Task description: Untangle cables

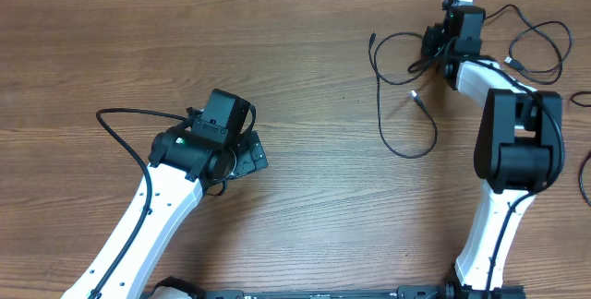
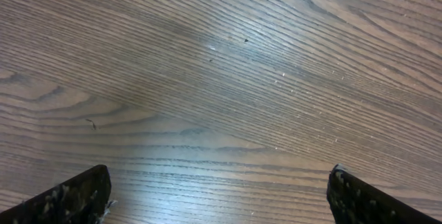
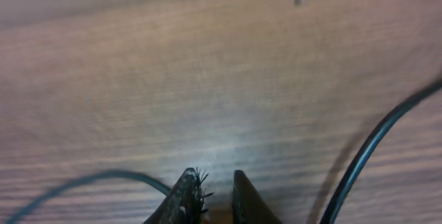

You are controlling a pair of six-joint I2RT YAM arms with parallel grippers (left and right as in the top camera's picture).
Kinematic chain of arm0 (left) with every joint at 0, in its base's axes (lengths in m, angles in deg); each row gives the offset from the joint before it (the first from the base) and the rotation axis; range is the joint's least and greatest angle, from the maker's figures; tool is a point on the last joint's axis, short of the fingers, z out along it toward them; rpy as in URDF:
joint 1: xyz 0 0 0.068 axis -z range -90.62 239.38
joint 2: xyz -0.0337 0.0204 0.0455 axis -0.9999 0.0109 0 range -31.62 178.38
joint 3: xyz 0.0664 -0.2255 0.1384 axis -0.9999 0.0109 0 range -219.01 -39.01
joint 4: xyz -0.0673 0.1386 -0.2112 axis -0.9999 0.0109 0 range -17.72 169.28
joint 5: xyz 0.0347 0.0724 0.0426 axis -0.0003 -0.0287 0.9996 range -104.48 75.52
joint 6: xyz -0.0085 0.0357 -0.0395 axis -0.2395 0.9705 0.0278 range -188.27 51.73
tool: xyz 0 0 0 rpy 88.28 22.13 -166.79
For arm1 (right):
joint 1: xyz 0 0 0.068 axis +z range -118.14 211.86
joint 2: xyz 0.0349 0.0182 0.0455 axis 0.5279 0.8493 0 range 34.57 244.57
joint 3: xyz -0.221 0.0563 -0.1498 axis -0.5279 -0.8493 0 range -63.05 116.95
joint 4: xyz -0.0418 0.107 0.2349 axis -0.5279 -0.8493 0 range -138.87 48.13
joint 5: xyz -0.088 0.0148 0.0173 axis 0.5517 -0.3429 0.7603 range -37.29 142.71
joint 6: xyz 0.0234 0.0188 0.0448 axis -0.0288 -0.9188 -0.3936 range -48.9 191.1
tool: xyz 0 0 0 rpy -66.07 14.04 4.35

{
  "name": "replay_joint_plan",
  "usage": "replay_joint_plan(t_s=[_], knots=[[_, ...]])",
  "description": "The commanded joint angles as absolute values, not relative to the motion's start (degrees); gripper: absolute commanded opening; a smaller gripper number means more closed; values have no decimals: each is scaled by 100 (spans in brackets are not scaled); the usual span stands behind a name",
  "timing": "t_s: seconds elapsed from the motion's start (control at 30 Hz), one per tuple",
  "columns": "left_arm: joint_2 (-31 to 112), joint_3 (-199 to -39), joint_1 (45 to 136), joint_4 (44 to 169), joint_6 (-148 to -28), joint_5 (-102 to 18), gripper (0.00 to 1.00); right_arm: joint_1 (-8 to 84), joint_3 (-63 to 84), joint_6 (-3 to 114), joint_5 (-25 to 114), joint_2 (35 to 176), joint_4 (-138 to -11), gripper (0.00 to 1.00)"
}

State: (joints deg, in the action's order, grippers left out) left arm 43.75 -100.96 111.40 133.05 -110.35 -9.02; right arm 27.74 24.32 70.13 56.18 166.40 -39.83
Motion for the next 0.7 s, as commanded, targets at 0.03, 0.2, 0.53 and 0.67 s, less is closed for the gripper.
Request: replay_joint_plan(t_s=[0.03, 0.2, 0.53, 0.67], knots=[[4331, -10059, 11125, 13310, -11114, -811, 100, 2637, 2445, 6934, 6081, 16847, -4026, 14], [4331, -10059, 11125, 13310, -11114, -811, 99, 2304, 2518, 6934, 6461, 16847, -4503, 15], [4331, -10059, 11125, 13310, -11114, -811, 100, 1823, 2928, 6936, 7132, 16476, -6488, 61], [4331, -10059, 11125, 13307, -11114, -811, 100, 2208, 3405, 6930, 6560, 15851, -7567, 100]])
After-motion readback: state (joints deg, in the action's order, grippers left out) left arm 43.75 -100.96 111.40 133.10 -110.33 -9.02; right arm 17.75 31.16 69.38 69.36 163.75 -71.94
